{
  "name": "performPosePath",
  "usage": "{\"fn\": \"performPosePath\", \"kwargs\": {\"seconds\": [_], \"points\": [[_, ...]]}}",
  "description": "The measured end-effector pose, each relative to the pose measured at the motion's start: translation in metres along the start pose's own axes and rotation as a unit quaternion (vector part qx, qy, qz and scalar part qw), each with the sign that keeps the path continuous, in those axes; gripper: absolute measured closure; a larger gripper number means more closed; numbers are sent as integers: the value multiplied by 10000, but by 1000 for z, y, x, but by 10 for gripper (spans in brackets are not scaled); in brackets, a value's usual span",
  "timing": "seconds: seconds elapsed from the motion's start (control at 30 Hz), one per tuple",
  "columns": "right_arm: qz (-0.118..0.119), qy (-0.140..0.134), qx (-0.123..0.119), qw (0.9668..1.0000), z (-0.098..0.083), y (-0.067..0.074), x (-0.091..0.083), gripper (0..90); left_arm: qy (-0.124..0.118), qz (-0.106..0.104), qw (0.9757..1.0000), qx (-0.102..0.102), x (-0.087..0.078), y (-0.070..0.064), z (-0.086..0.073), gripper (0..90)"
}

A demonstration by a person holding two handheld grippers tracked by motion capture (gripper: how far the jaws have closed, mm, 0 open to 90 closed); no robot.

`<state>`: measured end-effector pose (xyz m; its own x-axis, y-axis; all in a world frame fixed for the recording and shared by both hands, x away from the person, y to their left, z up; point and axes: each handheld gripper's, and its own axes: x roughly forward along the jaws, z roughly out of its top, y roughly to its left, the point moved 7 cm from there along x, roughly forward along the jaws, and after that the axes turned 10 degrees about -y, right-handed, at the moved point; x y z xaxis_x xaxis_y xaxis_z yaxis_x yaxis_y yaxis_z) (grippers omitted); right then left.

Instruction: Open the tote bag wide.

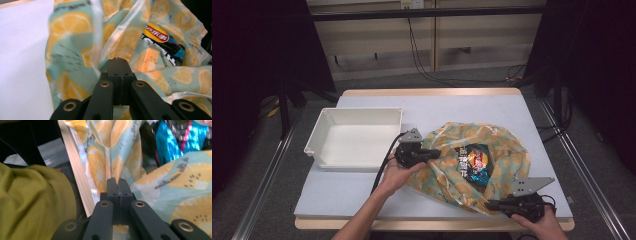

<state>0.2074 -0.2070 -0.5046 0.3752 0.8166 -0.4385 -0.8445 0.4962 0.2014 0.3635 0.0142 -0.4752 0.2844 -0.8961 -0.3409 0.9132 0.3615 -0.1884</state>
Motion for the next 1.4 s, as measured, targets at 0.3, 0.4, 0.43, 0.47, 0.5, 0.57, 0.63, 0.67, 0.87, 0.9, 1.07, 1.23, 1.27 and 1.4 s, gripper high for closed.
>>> {"fn": "performPosePath", "kwargs": {"seconds": [0.3,0.4,0.43,0.47,0.5,0.57,0.63,0.67,0.87,0.9,1.07,1.23,1.27,1.4], "points": [[-66,-88,65,9999,2,-3,2,820,-91,-94,9999,-52,-1,-3,-1,900],[-64,-156,4,9999,6,-1,2,756,-105,-121,9999,-12,-3,-6,1,879],[-60,-194,9,9998,8,-1,1,738,-121,-147,9998,-7,-3,-7,1,876],[-75,-211,9,9997,9,-1,0,717,-123,-166,9998,12,-4,-8,2,868],[-108,-271,23,9996,11,-1,-1,688,-142,-155,9998,29,-4,-9,2,861],[-164,-395,59,9991,14,-2,-4,677,-136,-187,9997,52,-6,-11,2,859],[-214,-497,83,9985,17,-3,-8,648,-140,-181,9997,58,-8,-12,2,837],[-243,-535,99,9982,18,-4,-10,646,-165,-171,9997,51,-9,-11,2,836],[-424,-773,180,9959,21,-10,-19,608,-263,-168,9995,59,-19,-11,4,799],[-454,-788,178,9957,22,-11,-20,604,-294,-162,9994,51,-21,-12,6,797],[-594,-919,225,9937,25,-14,-26,578,-433,-225,9988,95,-29,-19,13,752],[-725,-956,213,9925,25,-18,-29,554,-498,-245,9983,185,-38,-27,18,728],[-758,-963,257,9921,25,-18,-30,553,-546,-285,9979,191,-39,-29,19,725],[-801,-969,266,9917,25,-20,-31,545,-653,-323,9970,246,-43,-34,25,735]]}}
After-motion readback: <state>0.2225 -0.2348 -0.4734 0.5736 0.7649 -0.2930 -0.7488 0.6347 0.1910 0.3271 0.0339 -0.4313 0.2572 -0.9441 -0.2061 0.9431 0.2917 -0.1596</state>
